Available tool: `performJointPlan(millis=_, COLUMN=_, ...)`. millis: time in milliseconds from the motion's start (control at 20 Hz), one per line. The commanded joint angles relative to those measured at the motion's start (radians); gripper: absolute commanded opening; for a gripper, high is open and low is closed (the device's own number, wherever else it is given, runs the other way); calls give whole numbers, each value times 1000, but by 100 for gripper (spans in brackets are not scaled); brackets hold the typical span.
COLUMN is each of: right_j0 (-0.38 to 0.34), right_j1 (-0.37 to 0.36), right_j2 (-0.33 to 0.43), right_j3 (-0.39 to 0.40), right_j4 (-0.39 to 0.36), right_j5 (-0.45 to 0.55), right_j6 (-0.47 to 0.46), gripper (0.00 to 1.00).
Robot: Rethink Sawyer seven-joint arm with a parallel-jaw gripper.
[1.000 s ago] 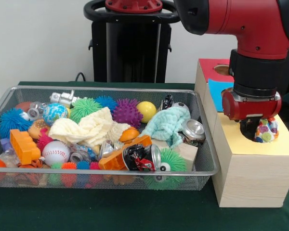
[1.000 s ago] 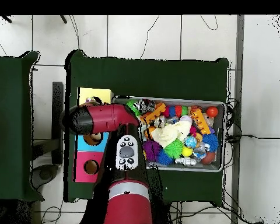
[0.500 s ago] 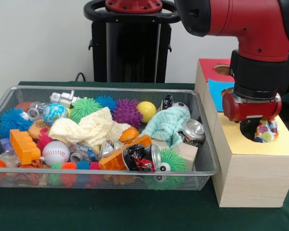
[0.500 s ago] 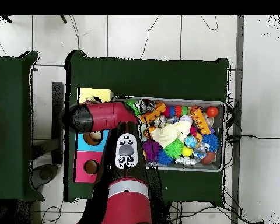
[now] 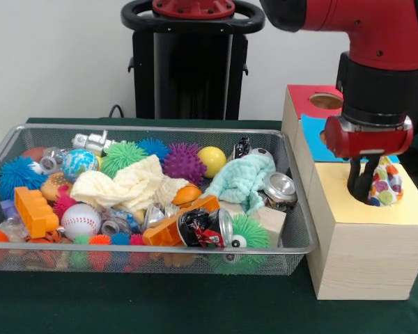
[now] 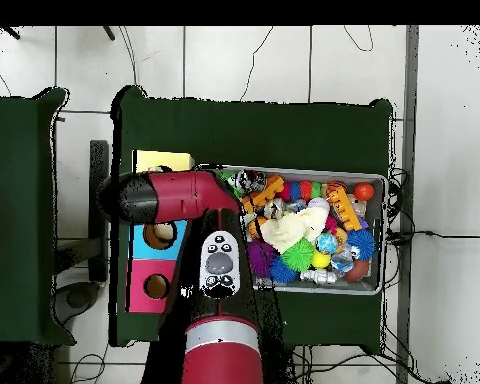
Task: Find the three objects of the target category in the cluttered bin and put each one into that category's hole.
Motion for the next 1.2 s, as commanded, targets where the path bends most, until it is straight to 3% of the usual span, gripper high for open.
performJointPlan(millis=50, right_j0=-61, right_j1=-54, right_j2=-28, right_j3=122, right_j4=-9, right_j5=217, right_j6=86, gripper=0)
performJointPlan(millis=500, right_j0=-56, right_j1=-79, right_j2=-32, right_j3=129, right_j4=-10, right_j5=253, right_j6=107, gripper=0)
performJointPlan(millis=950, right_j0=-120, right_j1=-76, right_j2=55, right_j3=204, right_j4=10, right_j5=94, right_j6=77, gripper=0)
performJointPlan(millis=1200, right_j0=-92, right_j1=41, right_j2=8, right_j3=147, right_j4=-63, right_j5=-13, right_j6=117, gripper=0)
